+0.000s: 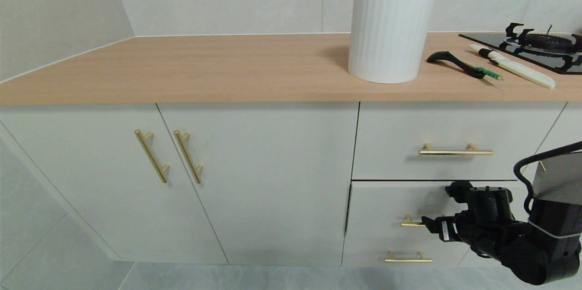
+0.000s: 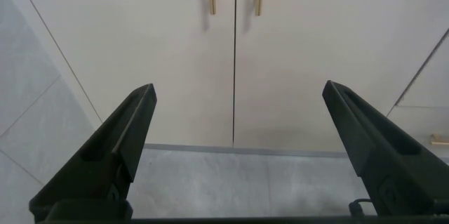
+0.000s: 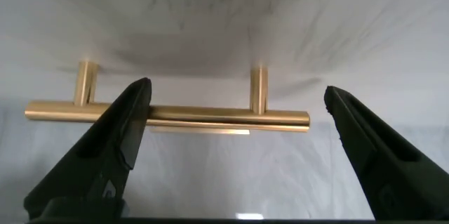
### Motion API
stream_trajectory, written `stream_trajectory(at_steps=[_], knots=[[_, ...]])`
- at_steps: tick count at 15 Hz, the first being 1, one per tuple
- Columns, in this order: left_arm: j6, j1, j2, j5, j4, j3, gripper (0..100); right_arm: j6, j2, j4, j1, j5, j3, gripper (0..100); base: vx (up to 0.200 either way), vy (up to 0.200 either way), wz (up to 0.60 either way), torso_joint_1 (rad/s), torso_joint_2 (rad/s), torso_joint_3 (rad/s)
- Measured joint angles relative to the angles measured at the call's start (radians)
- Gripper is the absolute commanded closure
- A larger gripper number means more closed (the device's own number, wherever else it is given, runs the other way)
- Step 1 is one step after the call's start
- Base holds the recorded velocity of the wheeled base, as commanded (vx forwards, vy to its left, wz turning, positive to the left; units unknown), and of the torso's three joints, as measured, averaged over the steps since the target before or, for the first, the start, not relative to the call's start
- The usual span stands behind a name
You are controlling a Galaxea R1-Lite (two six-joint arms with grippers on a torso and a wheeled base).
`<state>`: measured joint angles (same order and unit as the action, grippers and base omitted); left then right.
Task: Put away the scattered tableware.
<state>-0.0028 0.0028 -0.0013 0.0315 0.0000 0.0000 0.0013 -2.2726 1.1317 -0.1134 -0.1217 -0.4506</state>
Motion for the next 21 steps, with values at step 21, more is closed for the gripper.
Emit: stream_trajectory(at_steps=[21], knots=[[0.000, 0.000, 0.000, 0.000, 0.000, 0.000, 0, 0.090, 0.732, -0.755, -0.091, 0.017, -0.124, 0, 0.000, 0.000, 0.00, 0.000, 0.00, 0.000]])
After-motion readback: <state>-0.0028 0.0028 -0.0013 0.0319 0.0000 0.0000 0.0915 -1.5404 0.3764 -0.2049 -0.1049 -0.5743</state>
